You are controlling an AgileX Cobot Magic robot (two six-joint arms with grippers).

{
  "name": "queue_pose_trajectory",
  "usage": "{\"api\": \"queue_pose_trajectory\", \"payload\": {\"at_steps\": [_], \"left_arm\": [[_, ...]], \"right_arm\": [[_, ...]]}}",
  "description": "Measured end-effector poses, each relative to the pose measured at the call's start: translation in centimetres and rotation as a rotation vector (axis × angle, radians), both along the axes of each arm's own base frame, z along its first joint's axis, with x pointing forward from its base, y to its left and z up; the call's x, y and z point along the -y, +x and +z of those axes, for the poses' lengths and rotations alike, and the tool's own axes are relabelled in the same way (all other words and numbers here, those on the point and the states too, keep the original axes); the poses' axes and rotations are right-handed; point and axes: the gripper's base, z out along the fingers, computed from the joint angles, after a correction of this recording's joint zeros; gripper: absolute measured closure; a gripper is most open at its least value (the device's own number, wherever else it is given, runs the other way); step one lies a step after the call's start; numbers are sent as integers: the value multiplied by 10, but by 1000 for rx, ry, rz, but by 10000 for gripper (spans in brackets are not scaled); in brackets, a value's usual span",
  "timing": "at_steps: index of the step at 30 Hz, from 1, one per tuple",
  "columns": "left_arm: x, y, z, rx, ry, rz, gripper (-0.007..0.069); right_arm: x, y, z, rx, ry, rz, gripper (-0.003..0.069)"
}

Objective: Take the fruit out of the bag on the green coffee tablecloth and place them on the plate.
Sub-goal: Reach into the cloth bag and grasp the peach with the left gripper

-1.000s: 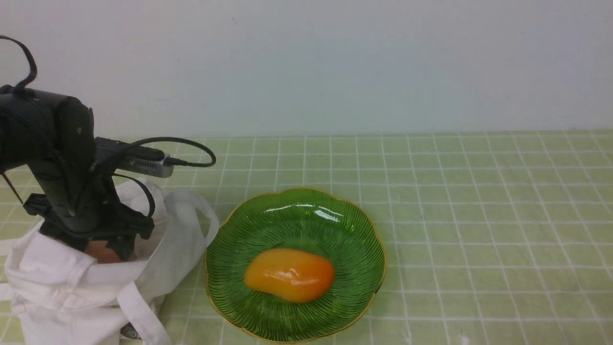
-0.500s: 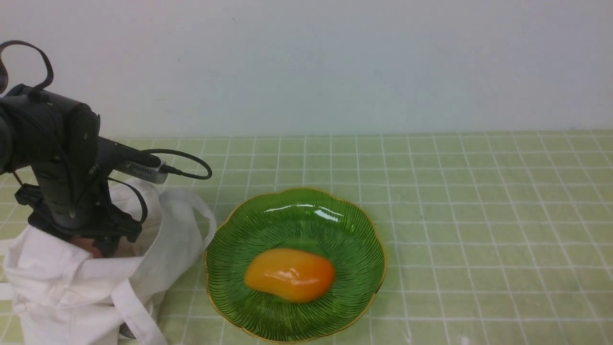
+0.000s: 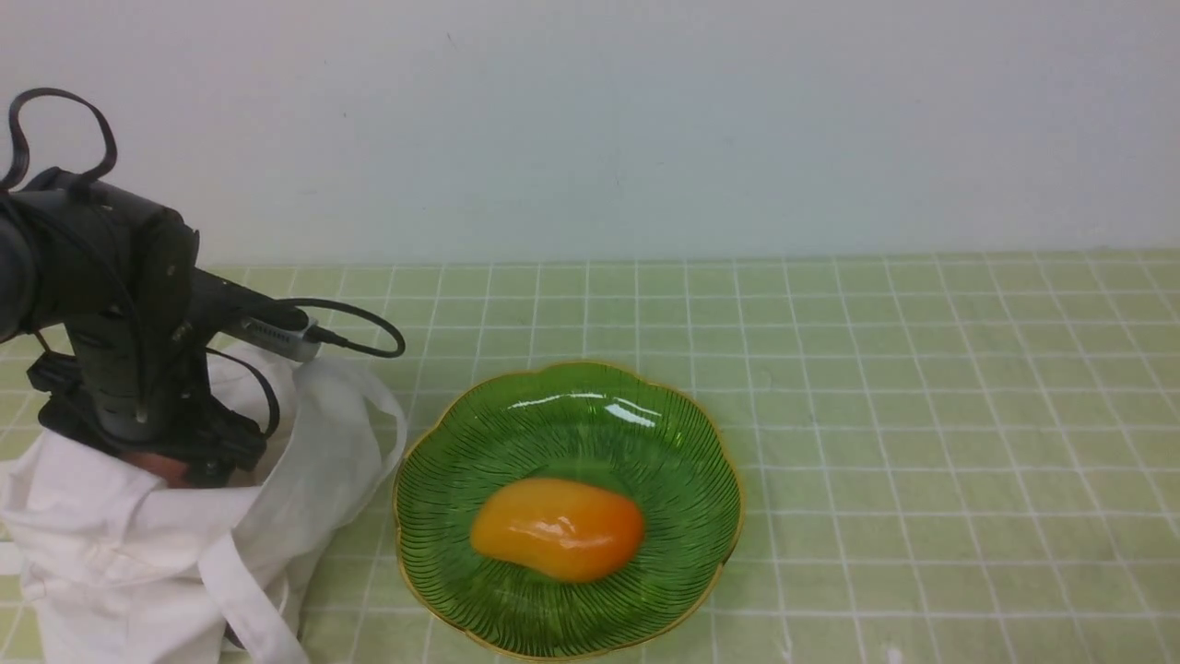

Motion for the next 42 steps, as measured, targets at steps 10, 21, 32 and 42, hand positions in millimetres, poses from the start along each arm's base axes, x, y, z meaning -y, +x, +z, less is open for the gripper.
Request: {"api": "queue_pose_trajectory", "payload": {"at_steps": [10,21,32,42], "left_arm": [[0,7,-2,66,13,-44,-57],[-9,15,-21,73,113,17,-56],[-9,23,-33,76,135,-16,-5],[-9,22,-32,64,144,-4,3]], "right_arm": [[0,0,0,0,0,0,673],[0,0,0,0,0,0,673],[0,0,0,0,0,0,673],[0,0,0,0,0,0,673]]}}
